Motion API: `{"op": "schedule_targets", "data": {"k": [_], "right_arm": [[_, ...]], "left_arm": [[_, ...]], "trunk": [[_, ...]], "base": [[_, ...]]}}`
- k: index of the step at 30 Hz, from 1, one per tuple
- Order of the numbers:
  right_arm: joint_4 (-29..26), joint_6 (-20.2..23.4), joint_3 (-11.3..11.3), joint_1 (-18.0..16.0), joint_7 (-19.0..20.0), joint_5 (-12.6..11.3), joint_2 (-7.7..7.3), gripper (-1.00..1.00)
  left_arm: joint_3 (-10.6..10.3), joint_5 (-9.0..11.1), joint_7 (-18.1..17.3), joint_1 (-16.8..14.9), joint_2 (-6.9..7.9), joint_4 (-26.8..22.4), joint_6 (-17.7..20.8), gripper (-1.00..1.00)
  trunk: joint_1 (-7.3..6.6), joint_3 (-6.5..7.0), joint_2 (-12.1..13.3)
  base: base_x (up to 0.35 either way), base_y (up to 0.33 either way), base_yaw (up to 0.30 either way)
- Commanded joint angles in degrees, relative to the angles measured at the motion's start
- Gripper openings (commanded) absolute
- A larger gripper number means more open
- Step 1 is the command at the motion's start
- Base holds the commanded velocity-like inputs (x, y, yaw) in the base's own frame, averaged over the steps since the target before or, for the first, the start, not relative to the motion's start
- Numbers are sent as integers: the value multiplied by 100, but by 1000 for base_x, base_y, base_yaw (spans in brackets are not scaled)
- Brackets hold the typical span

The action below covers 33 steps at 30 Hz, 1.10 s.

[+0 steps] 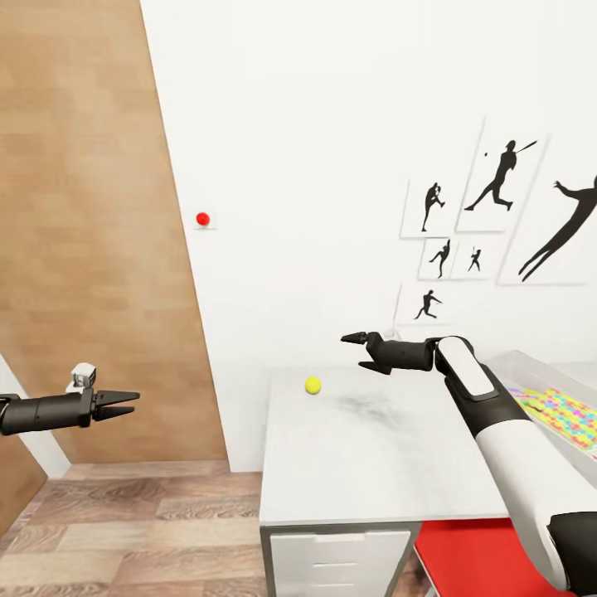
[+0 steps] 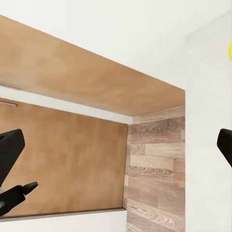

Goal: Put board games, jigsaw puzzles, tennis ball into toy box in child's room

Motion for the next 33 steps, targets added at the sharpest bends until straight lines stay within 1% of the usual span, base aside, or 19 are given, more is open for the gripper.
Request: {"op": "schedule_targets", "data": {"k": [1, 6, 10, 15, 21, 33], "right_arm": [[-6, 1, 15, -6, -62, -61, -6, 100], [-6, -8, 15, -6, -66, -61, -9, 100], [-6, -10, 18, -6, -67, -58, -9, 100], [-6, -10, 23, -6, -67, -53, -11, 100], [-6, -10, 23, -6, -68, -52, -11, 100], [87, -10, 17, -6, -67, -54, -17, 100]], "left_arm": [[4, -24, -31, -5, 0, -2, 61, 100], [4, -22, -31, -5, 0, -2, 61, 100], [11, -21, -31, -5, 0, -2, 61, 100], [28, -19, -31, -4, 4, -2, 61, 100], [29, -17, -31, -5, 4, -2, 60, 100], [30, -2, -31, -5, 9, -2, 34, 100]], "trunk": [[5, -14, -13], [5, -14, -13], [5, -12, -13], [5, -3, -13], [5, 4, -13], [5, 5, -13]], "base": [[45, 5, 0], [43, 4, 0], [191, 62, 25], [242, 28, 201], [116, 32, 186], [194, 41, 18]]}}
